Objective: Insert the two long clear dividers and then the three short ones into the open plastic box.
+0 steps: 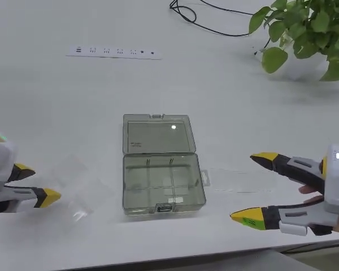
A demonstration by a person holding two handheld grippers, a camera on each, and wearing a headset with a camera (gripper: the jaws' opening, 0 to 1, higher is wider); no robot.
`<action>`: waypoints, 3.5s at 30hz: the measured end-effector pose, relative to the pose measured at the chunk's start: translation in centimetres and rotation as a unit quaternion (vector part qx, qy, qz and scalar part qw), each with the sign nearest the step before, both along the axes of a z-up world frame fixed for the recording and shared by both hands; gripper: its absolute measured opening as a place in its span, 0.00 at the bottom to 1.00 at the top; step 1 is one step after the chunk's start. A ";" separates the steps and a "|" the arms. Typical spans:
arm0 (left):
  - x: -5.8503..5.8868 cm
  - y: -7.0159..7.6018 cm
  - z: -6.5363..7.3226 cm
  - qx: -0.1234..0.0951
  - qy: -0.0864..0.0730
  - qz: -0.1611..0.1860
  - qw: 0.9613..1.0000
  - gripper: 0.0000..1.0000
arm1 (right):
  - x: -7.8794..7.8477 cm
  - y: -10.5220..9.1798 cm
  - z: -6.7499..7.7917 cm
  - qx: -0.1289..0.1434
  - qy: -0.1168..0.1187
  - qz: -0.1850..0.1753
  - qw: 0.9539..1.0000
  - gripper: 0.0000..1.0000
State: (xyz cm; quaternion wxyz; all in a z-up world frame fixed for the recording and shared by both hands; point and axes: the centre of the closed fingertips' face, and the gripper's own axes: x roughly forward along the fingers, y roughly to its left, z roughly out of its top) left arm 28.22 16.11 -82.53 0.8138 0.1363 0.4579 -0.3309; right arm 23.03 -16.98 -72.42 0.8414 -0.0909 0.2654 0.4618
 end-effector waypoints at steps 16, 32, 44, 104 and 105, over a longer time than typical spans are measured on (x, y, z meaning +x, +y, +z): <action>0.1 0.3 -1.7 0.038 0.035 0.012 0.999 0.41 | 0.2 0.0 0.1 0.004 0.000 -0.003 1.000 0.83; 0.3 0.5 -1.9 0.088 0.038 -0.015 0.995 0.40 | 0.2 0.0 0.0 0.007 0.000 -0.009 1.000 0.82; 0.7 0.9 -1.9 0.097 0.051 -0.006 0.994 0.33 | 0.3 -0.3 -0.4 0.010 0.000 -0.012 1.000 0.82; -0.3 -3.3 2.6 -0.113 0.086 0.103 0.984 0.30 | 0.8 1.5 0.8 0.022 -0.007 0.001 1.000 0.77; -0.2 -3.7 3.1 -0.125 0.082 0.105 0.983 0.30 | 0.9 1.6 1.0 0.026 -0.006 -0.003 1.000 0.77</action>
